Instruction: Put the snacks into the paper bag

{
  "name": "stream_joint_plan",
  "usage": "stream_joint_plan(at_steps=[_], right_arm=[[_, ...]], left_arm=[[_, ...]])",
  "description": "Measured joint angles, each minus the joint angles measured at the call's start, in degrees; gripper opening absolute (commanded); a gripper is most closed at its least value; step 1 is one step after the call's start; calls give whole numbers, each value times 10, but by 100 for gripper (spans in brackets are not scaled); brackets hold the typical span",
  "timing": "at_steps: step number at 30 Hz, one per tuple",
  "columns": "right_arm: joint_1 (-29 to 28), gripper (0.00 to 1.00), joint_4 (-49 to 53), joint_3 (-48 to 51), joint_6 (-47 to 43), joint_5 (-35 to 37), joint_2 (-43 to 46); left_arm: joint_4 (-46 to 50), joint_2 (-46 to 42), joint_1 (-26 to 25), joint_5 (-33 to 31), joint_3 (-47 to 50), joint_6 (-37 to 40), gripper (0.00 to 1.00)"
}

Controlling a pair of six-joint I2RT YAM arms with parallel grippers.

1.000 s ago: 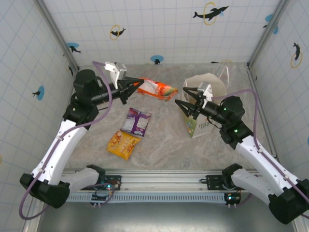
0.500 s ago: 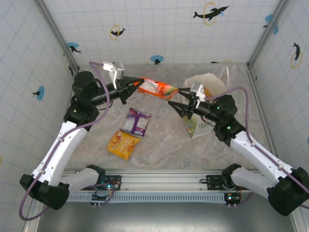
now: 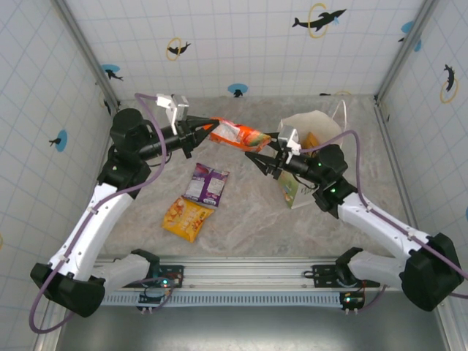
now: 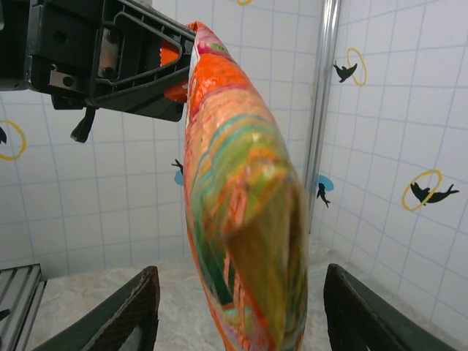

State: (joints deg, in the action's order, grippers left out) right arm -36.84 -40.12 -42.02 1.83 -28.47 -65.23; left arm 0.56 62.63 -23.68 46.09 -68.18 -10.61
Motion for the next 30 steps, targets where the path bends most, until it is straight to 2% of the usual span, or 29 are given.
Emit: stream_joint_plan(at_steps=[6, 12, 19, 24, 26, 30], right_arm=[[-4, 48, -38, 0, -4, 3, -21], [-6, 29, -53, 0, -8, 5, -27], [-7, 20, -54, 0, -16, 11, -27], [-7, 16, -37, 0, -34, 19, -16], [-7, 14, -24, 0, -42, 24, -11], [-7, 10, 2, 1, -58, 42, 6]], left_arm=[[-3, 0, 0, 0, 0, 0, 0], [-11, 2, 0, 0, 0, 0, 0], [-11, 2, 0, -5, 1, 0, 0], [-16, 1, 0, -14, 9, 1, 10], [-18, 1, 0, -19, 12, 2, 19], [-28, -2, 0, -39, 19, 4, 43]])
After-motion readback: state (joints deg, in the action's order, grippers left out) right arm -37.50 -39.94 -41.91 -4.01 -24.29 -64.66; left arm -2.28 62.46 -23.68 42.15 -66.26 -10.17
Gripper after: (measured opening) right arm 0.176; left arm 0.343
